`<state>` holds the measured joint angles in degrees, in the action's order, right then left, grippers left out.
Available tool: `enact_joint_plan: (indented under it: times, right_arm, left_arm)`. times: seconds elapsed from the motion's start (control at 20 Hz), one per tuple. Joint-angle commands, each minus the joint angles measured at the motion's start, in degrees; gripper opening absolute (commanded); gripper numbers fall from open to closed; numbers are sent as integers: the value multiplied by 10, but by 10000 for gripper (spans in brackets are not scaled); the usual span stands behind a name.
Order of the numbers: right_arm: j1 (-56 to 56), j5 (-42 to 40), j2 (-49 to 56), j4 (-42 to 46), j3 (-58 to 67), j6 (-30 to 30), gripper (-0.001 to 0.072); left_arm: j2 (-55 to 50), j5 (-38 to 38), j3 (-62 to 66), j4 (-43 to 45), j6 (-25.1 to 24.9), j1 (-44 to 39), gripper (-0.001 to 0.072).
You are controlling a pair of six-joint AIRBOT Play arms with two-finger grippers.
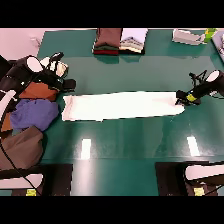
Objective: Fold the shirts.
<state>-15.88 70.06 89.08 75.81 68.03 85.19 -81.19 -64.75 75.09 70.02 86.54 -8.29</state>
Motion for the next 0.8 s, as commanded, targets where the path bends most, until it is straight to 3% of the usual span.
enact_joint_plan:
  times: [0.0,0.35,0.75]
  right_arm:
    - [5,16,-27,9,-3,-8,13]
    - [6,110,-177,2,1,2,11]
    - [153,167,-263,1,148,85,10]
  left_arm:
    - [0,6,1,-29,0,-9,24]
    - [-48,132,5,-32,17,-177,23]
    - [-205,134,130,-45,14,-318,24]
